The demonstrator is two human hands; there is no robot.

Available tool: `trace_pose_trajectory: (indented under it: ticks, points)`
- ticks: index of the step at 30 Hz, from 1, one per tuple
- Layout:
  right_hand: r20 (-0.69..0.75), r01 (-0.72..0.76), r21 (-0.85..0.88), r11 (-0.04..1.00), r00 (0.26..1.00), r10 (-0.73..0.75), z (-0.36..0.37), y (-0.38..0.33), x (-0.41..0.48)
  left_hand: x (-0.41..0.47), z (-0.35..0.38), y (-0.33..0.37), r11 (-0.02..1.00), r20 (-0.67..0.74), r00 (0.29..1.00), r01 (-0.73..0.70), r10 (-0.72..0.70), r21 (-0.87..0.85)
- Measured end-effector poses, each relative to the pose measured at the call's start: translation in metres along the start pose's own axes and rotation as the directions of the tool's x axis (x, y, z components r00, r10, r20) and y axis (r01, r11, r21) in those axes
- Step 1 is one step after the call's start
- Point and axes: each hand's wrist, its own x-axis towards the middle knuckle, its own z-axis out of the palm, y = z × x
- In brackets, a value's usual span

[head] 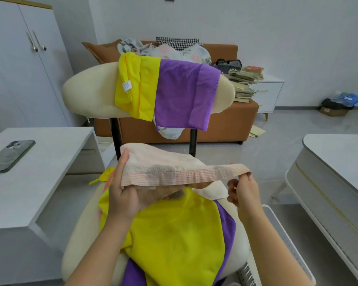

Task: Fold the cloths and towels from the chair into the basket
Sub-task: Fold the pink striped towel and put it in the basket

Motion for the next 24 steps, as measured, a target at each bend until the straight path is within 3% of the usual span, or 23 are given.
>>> trace_pose_trajectory:
  ticks: [4,10,14,20,24]
  points:
    - [0.094,-0.105,0.275,0.956,0.992,0.082,0.008,-0.013,-0.013,-0.001,0.004,0.013,1.000,-0.008,0.999,-0.032,0.031,-0.002]
    - [0.160,-0.088,0.473,0.877,0.987,0.013,0.011,-0.029,-0.019,0.009,0.008,0.030,0.988,0.030,0.998,0.058,-0.054,-0.146]
    - [0.169,0.009,0.619,0.785,0.975,-0.145,0.016,-0.052,-0.028,0.014,0.012,0.056,0.972,0.046,0.999,-0.001,0.013,-0.236]
    - [0.170,0.154,0.709,0.688,0.910,-0.379,0.025,-0.097,-0.054,0.024,0.012,0.094,0.971,0.027,0.980,-0.193,0.198,-0.139]
    - [0.201,0.267,0.667,0.695,0.835,-0.513,0.030,-0.122,-0.081,0.026,0.006,0.129,0.919,0.014,0.960,-0.263,0.280,-0.293]
